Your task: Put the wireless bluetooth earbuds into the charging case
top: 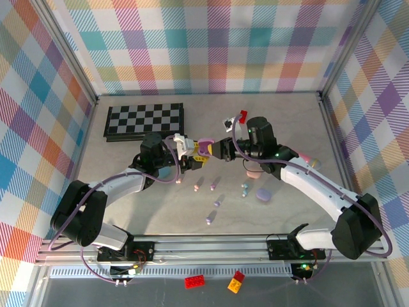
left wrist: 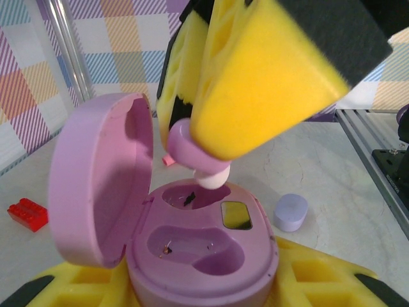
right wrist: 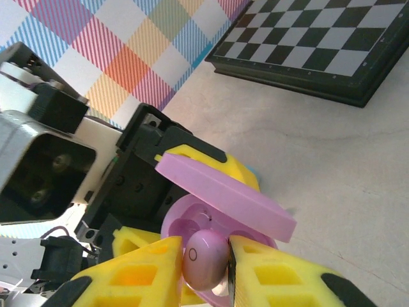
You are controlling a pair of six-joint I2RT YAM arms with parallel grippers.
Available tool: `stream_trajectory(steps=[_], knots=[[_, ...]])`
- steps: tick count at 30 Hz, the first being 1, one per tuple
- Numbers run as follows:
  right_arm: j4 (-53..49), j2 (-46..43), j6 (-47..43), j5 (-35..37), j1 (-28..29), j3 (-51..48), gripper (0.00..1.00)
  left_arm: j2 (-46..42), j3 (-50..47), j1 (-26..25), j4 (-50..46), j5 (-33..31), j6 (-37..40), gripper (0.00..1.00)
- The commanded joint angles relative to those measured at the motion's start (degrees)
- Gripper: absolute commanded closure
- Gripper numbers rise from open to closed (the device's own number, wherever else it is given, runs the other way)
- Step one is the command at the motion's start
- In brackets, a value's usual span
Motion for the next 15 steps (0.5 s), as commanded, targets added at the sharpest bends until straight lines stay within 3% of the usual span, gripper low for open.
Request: stream_trajectory(steps=[1,10,15], knots=[[2.2,0.66,0.06,-0.04,-0.13,-0.6,0.77,-1.7,0.99,-0.58,2.91,1.61,-0.05,0.61],[0.08,0.9,-1.27,1.89,-0.13,-0.2,0.76,-1.62,1.42,-0.55,4.15,0.56,-0.57,0.61],[0.34,0.38,-0.71,2.28,-0.13,0.4,0.65,-1.31,1.72,-0.59,4.49,0.57,-1.29,0.61]])
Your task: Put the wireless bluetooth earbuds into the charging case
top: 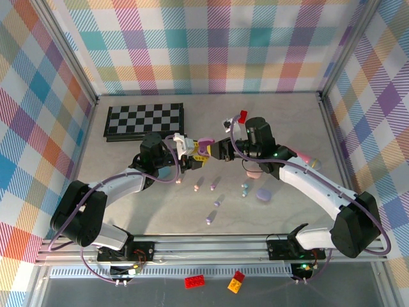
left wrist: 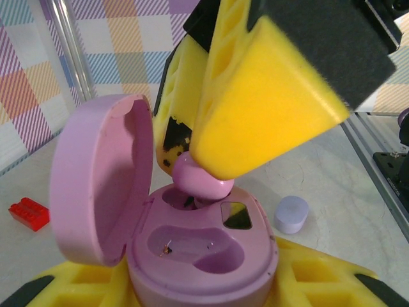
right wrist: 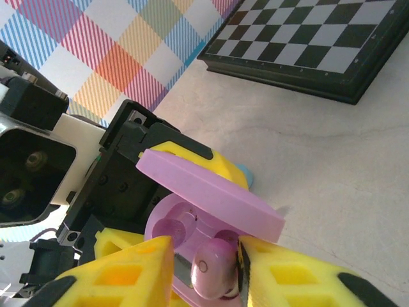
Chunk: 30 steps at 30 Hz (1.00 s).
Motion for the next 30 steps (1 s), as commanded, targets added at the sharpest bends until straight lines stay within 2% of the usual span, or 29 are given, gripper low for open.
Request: stream_trajectory(steps=[1,4,11,15,19,21,24,30], knots=[[0.17,-0.47,-0.55,1.18,-0.14,0.6,0.64,-1.11,1.69,-0.59,4.1,0.83,-0.53,0.61],[-0.78,-2.16,-0.89,2.9,-0.17,0.64,0.59,-0.44,1.79,-0.41,4.73,0.51,-1.3,0.61],[-1.26,-7.33,-1.14,6.22,-0.18,-2.29,0.48,2.48,0.9,0.72,13.65,-0.07,-6.56,0.61],[-2.12,-9.67,0.2,8.82,-0.13,-5.28,0.44,2.34,1.06,1.6,13.61,-1.35,-6.94,0.61],[-7.48,-10.6,1.4,12.95,-0.13,-7.54,0.41,1.97,1.07,2.68,13.26,-3.15,-7.68,0.61],[-10.15,-10.05,2.51,14.11,-0.13,-8.54,0.41,1.81,1.08,3.08,12.91,-3.83,-8.0,0.61],[-10.99,-7.77,4.32,12.05,-0.04,-10.44,0.41,1.73,1.4,3.44,12.33,-4.11,-8.26,0.61],[-11.07,2.26,11.1,7.96,1.19,-9.8,0.43,1.28,2.08,3.67,11.05,-5.1,-8.39,0.61]])
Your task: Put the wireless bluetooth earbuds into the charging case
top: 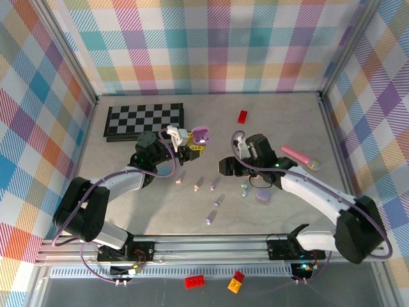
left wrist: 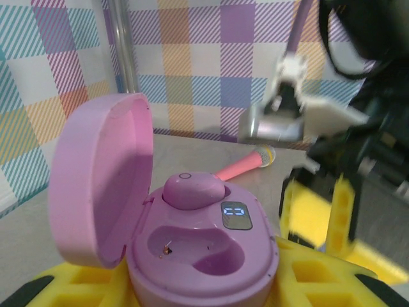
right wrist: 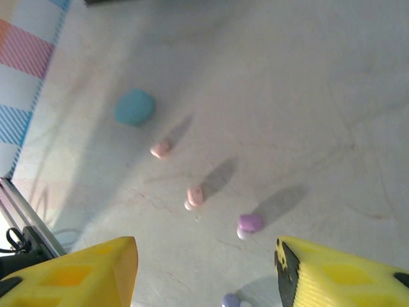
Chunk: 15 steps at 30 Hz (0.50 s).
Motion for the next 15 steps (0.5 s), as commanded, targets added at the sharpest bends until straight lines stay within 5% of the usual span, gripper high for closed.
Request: stream_trajectory(steps=[1,8,15], knots=[[-1.42,4.93,6.84,-2.24,1.54,0.57,0.43,-1.05,1.89,0.62,1.03,-0.63,-0.84,0.61],[2.2,15.89,18.42,-3.9,5.56,0.76,0.48,-1.63,1.45,3.52,1.7,-1.23,-1.55,0.61],[5.04,21.94,20.21,-3.6,6.88,2.18,0.56,-2.55,1.11,5.24,2.03,-1.24,-1.78,0.61]])
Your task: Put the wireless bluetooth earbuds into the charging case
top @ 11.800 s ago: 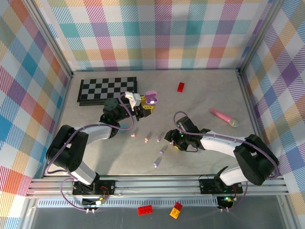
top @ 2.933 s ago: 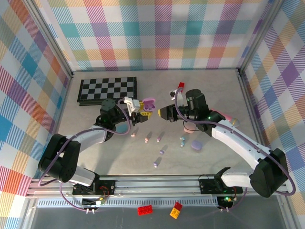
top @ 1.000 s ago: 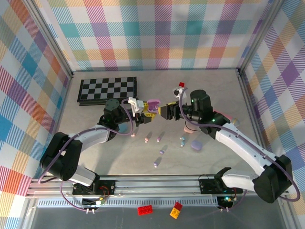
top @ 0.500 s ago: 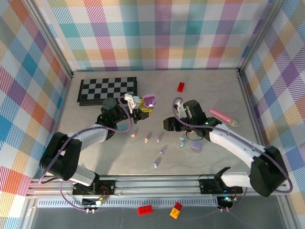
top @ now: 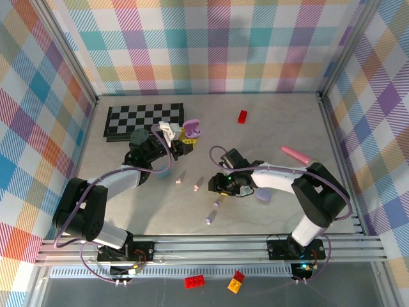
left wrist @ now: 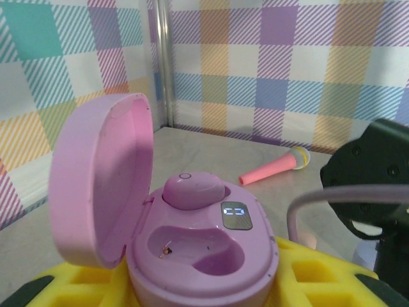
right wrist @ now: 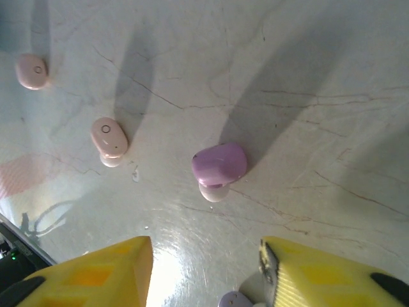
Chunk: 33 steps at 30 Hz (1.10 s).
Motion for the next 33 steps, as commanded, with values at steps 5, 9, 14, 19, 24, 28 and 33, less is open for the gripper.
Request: stream_trajectory(steps=[5,9,14,19,24,28,33], knots=[[1.36,3.6,0.56,0.81,0.04,3.73,0.57,-2.71,0.36,0.71,2.08,0.27,-0.36,0.61],[-0.72,5.05,-1.24,3.41,-0.13,6.38,0.58,-3.14,-0.38,1.05,2.18,-0.05,-0.35,0.61],[-2.11,8.11,-2.93,3.9,-0.67,9.66,0.59,-3.35,-0.83,1.87,2.98,-0.14,-1.76,0.6],[-3.77,9.45,-4.53,3.59,-0.69,11.66,0.59,-3.67,-1.27,3.15,4.58,-0.41,-3.56,0.61],[-8.51,7.43,-9.07,8.94,-0.17,13.22,0.59,-3.72,-1.78,3.91,5.27,-1.47,-3.69,0.61],[-11.92,5.77,-14.82,15.63,1.97,14.38,0.58,-3.18,-2.46,4.52,7.69,-3.08,-4.33,0.61],[-16.52,5.54,-16.84,22.23,4.7,16.77,0.58,-2.47,-2.2,6.16,9.02,-4.2,-7.02,0.61]])
